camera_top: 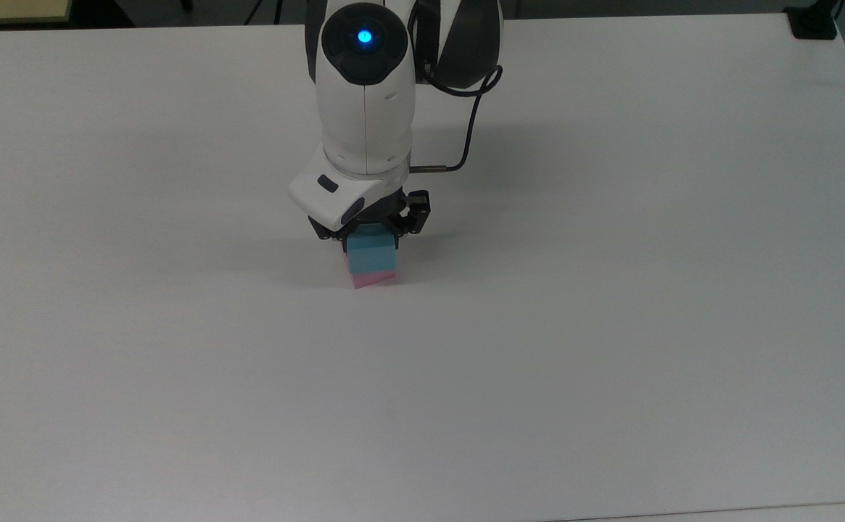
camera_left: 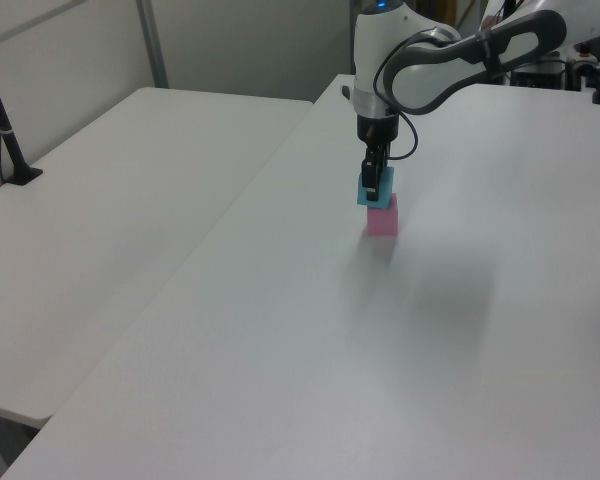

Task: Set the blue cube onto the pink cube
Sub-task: 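Open the gripper and raise it away from the stacked cubes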

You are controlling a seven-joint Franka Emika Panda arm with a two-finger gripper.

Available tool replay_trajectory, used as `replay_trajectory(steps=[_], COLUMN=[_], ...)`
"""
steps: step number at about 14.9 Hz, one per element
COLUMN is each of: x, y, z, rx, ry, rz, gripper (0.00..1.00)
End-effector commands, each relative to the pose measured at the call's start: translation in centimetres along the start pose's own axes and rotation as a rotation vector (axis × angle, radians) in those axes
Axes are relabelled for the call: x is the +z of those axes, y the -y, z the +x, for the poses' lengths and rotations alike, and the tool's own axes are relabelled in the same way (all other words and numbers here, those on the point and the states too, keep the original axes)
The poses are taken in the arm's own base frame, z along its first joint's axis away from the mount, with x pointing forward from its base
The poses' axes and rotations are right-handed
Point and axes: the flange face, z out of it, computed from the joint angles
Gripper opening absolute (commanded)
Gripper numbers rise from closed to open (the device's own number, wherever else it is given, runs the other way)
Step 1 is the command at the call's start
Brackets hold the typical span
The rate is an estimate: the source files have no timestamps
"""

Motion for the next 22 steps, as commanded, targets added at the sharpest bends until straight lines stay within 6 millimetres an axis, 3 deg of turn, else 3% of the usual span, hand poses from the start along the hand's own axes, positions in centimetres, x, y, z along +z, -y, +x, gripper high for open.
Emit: replay_trajectory(steps=[1,6,7,8,10,12,17,21,22], x=[0.4,0.5,0.4,0.3,-0.6,-2.9,-11.9,-16.6,-17.8], y=[0.2,0.0,0.0,0.0,0.0,-0.5,-2.4,-4.4,-5.9], z=[-0.2,-0.7,-0.7,-0.9,-1.1,-1.7,-5.2,-8.2,-8.8], rx=[-0.078,-0.108,-0.116,-0.113,-0.106,-0.082,0.031,0.218,0.239], ry=[0.003,0.037,0.041,0.048,0.052,0.055,0.077,0.086,0.067], rz=[-0.005,0.001,0.002,0.004,0.009,0.018,-0.009,-0.044,-0.079], gripper=[0.73,0.72,0.78,0.98,1.0,1.0,1.0,1.0,1.0])
